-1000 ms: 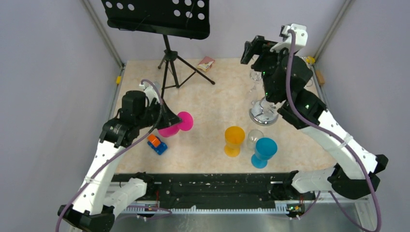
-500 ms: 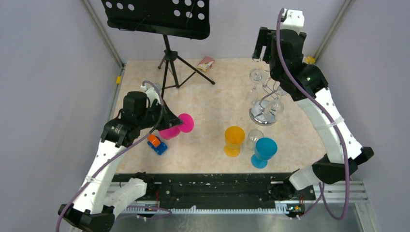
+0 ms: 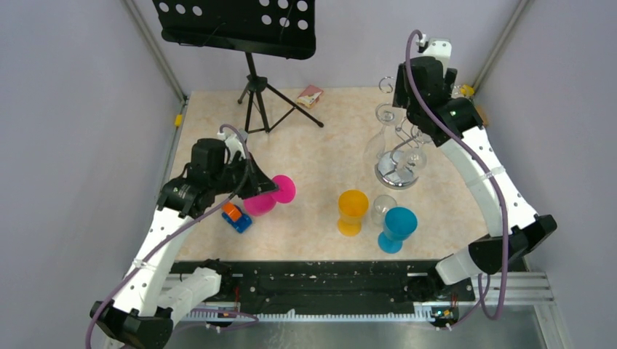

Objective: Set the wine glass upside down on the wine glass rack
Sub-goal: Turn the wine glass upside down at the wine rack.

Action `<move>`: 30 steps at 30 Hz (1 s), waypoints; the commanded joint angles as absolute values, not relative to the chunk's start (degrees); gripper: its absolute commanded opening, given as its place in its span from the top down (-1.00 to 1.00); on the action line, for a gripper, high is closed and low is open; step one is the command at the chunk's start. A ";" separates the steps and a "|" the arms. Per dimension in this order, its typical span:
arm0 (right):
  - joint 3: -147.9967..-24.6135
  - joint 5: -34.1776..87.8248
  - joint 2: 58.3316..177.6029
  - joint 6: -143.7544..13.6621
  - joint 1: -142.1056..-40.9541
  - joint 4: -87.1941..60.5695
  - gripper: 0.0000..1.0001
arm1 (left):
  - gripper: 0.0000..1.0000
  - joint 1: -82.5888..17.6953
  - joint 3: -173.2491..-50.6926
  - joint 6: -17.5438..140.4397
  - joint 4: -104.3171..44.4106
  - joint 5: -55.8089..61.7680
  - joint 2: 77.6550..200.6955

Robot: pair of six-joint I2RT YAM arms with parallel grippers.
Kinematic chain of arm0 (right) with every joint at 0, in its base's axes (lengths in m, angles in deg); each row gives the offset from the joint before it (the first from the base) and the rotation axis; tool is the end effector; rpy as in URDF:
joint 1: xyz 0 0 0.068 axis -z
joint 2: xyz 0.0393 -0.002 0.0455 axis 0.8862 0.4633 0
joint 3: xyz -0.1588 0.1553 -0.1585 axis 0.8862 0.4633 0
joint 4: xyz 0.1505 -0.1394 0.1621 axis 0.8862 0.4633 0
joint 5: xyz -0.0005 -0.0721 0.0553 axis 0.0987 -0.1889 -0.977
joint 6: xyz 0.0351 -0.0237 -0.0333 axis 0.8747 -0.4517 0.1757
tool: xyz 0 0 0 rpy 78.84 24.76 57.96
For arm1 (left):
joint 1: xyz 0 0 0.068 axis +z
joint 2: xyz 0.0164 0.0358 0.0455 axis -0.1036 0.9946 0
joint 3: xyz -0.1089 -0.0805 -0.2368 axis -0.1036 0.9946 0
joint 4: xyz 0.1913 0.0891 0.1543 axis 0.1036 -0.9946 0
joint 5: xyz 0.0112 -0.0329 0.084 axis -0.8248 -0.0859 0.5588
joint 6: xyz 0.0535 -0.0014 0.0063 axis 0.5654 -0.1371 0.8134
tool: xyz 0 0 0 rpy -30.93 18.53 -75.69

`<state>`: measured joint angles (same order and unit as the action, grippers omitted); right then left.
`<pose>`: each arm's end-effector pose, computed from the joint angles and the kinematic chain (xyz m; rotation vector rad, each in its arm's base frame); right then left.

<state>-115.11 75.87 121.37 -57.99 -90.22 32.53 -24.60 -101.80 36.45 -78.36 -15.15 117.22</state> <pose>0.2714 0.1167 0.4715 0.2070 1.9083 -0.2485 0.1654 -0.0725 0.3565 -0.0986 2.3515 -1.0171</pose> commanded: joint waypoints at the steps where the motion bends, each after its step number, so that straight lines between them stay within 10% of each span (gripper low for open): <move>1: -112.98 73.97 119.17 -56.46 -87.13 30.13 -0.41 | 1.00 -24.65 -101.15 34.97 -74.35 -17.76 117.86; 8: -110.72 74.90 118.96 -56.29 -86.58 29.19 -0.15 | 1.00 -24.71 -101.15 35.01 -74.41 -18.11 118.13; 11: -109.10 74.68 118.01 -55.65 -86.59 28.15 0.31 | 1.00 -24.72 -101.15 34.97 -74.50 -18.11 118.02; 30: -107.73 72.11 116.60 -57.86 -86.58 26.88 0.83 | 1.00 -24.72 -101.23 35.19 -74.34 -18.68 118.52</move>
